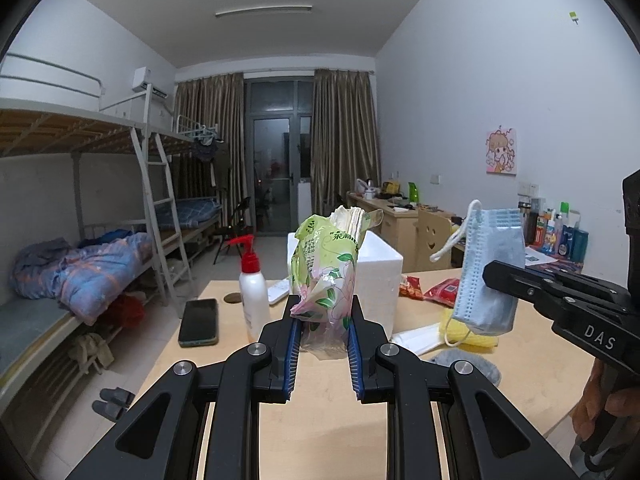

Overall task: Organize soft objects
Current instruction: 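Carry the tissue pack and mask in both tools over the white foam box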

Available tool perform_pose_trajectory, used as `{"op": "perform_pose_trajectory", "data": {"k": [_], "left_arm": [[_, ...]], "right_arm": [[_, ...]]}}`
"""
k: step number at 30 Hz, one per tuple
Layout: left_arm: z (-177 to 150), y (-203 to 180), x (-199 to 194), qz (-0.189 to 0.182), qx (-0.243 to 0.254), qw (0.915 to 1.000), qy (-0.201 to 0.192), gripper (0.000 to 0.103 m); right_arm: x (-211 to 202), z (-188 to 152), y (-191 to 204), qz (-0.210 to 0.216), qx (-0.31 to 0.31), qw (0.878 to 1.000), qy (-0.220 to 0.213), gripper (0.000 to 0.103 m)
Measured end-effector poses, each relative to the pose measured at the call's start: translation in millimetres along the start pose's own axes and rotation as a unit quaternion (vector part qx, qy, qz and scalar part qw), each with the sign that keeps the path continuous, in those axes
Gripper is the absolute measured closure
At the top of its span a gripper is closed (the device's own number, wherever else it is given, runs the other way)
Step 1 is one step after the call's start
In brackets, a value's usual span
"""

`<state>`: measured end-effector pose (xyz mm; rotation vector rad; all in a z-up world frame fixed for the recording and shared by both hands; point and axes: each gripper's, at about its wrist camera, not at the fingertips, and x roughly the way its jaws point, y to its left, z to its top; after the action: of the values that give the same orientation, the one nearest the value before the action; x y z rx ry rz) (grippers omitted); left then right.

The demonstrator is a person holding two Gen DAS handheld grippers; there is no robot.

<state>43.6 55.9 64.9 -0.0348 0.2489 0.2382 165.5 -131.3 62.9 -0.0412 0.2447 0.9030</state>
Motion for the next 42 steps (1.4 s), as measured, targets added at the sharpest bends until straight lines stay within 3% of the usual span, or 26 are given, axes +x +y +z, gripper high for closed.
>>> {"op": "perform_pose_trajectory", "data": {"k": [19,42], "left_arm": [[66.2,-1.3,73.3,-0.009,0.003,0.9998,0.019,0.081],[112.5,6.6,157.8,-0.011,-0.007,0.9971,0.074,0.081]], "right_arm": [[40.6,65.7,-22.3,-0.005,-0.014,1.0,-0.016,0.093],[100.7,93.1,-41.3,0.02,-0.013,1.0,0.017,0.093]]}}
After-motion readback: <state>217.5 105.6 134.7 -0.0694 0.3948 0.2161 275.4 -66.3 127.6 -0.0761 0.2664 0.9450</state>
